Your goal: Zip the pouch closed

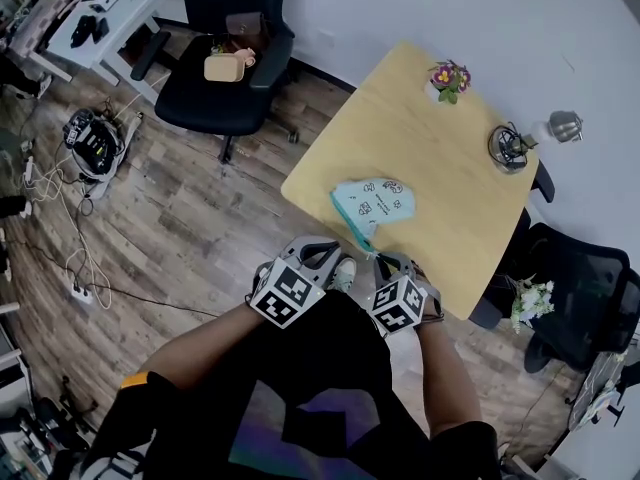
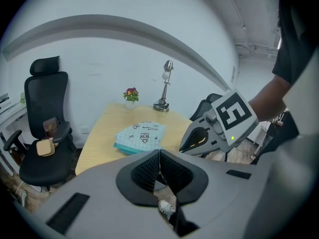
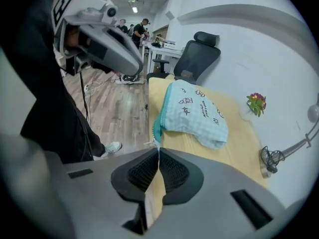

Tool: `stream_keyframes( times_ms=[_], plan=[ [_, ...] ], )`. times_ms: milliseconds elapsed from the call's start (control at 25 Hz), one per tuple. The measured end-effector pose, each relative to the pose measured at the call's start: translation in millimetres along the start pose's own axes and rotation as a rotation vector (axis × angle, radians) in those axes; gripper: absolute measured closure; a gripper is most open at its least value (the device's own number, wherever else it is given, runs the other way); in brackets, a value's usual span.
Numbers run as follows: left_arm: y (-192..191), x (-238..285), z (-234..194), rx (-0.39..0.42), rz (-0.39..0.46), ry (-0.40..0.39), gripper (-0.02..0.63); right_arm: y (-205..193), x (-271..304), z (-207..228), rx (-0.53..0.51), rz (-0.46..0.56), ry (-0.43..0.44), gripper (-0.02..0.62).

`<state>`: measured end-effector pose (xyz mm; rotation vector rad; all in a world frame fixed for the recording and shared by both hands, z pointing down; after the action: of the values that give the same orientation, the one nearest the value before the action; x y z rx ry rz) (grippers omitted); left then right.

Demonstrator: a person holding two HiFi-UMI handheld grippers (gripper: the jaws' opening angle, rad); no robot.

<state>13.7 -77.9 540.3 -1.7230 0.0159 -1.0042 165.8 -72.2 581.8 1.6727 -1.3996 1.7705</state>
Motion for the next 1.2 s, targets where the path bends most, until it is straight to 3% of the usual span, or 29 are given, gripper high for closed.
stream_keyframes(
  times_ms=[280, 440, 640, 800, 1200],
  plan=[
    [14.9, -1.9, 1.4, 0.028, 0.045, -0.028, 0.595, 25.9, -36.3, 14.0, 0.335, 0.149, 0.139, 0.574],
    [17.1, -2.8, -0.6, 0.040, 0.047, -0.054, 0.594, 36.9, -51.0, 17.5, 0.457, 0.217, 0.173, 0.575],
    [21.8, 1.4, -6.3, 0.044, 0.048, -0.089, 0.591, 46.5, -63.7, 16.6, 0.536, 0.269, 0.179, 0.575],
    [28.8, 6.3, -5.8, 0.067, 0.042, -0.128, 0.526, 49.8, -68.4, 16.2, 0.565, 0.290, 0.166, 0.575],
    [33.6, 16.4, 9.9, 0.088, 0.039, -0.235, 0.486, 47.2, -73.5, 16.2, 0.611, 0.317, 0.146, 0.575]
  ],
)
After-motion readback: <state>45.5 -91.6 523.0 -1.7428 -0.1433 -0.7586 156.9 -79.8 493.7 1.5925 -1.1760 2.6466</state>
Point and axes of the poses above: the fingertips, and each gripper's own axes: x forward along the fingers, z to its right, y out of its top, the point moved 7 cm from there along -x, backward along the fingers, and after that the axes turned 6 degrees about x, right-handed, at the moved point
